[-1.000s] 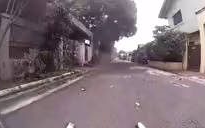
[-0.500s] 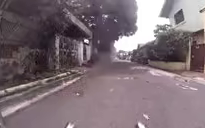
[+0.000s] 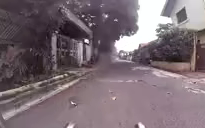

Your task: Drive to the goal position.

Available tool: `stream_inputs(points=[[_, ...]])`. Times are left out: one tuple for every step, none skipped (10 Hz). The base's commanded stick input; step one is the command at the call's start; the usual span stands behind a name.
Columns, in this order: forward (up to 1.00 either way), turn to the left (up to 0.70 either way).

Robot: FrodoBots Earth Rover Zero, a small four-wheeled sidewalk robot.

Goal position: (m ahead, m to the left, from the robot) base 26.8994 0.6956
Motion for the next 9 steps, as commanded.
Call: stream_inputs(points=[[0.7,0.0],[0.7,0.0],[0.7,0.0],[0.7,0.0],[0.7,0.0],[0.7,0.0],[0.7,0.0],[0.7,0.0],[0.7,0.0]])
